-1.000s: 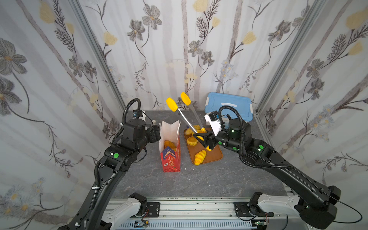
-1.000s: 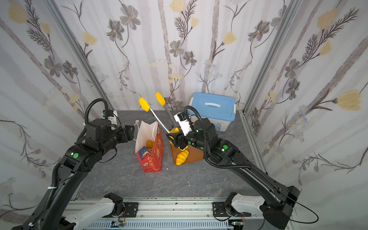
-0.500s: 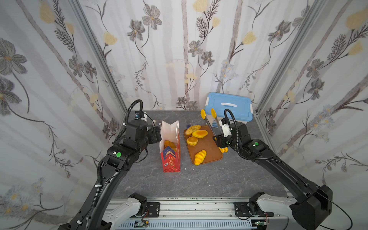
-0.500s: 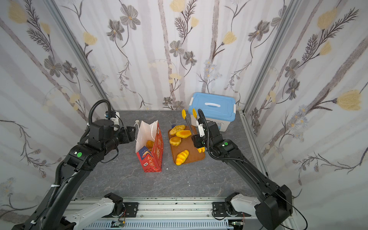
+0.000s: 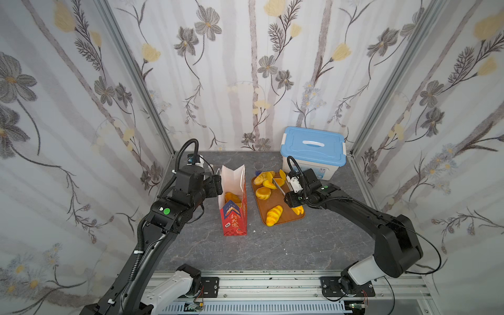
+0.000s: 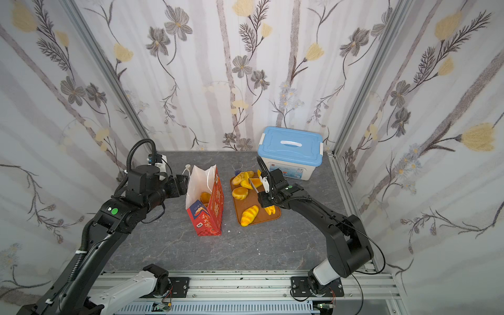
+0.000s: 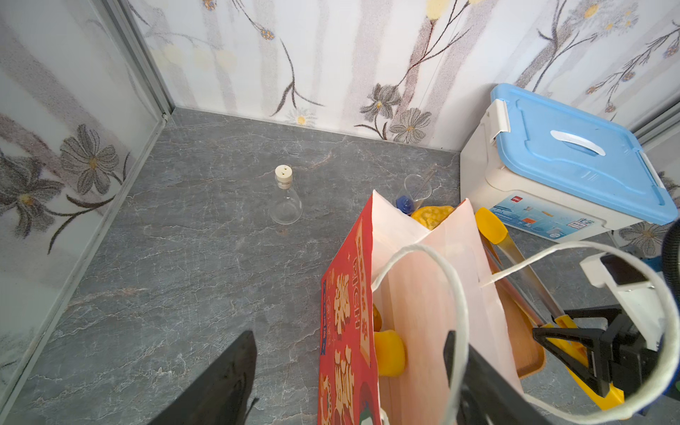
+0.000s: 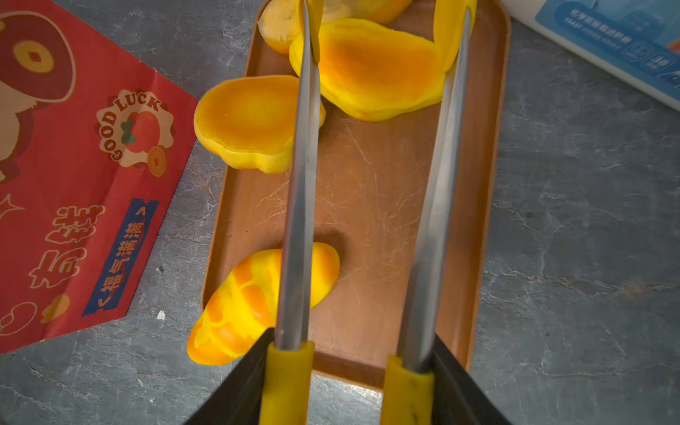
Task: Pack bread into a paper bag
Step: Adjust the fake bread on the plate.
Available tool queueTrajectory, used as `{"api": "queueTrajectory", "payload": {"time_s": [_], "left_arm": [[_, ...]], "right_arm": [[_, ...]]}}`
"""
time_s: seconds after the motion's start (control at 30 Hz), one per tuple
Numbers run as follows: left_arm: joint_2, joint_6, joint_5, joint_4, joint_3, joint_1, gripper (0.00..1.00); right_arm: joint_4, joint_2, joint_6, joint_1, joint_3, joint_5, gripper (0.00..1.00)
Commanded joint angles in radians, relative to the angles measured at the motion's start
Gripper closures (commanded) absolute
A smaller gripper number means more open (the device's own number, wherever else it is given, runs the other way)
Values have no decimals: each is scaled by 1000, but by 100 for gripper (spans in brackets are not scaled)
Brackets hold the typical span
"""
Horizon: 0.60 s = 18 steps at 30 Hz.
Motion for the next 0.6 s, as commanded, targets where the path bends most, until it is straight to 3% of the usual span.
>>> {"api": "queueTrajectory", "payload": {"time_s": [0.0, 0.3, 0.57], "left_arm": [[-2, 23, 3, 46, -5, 0, 18], [-19, 41, -14, 49, -23, 0, 18], [-15, 41, -13, 56, -26, 1, 18]], "right_arm": [[76, 46, -15, -17, 38, -87, 39], [41, 138, -13, -32, 71, -87, 39], [28, 36, 10, -33, -25, -119, 41]]}}
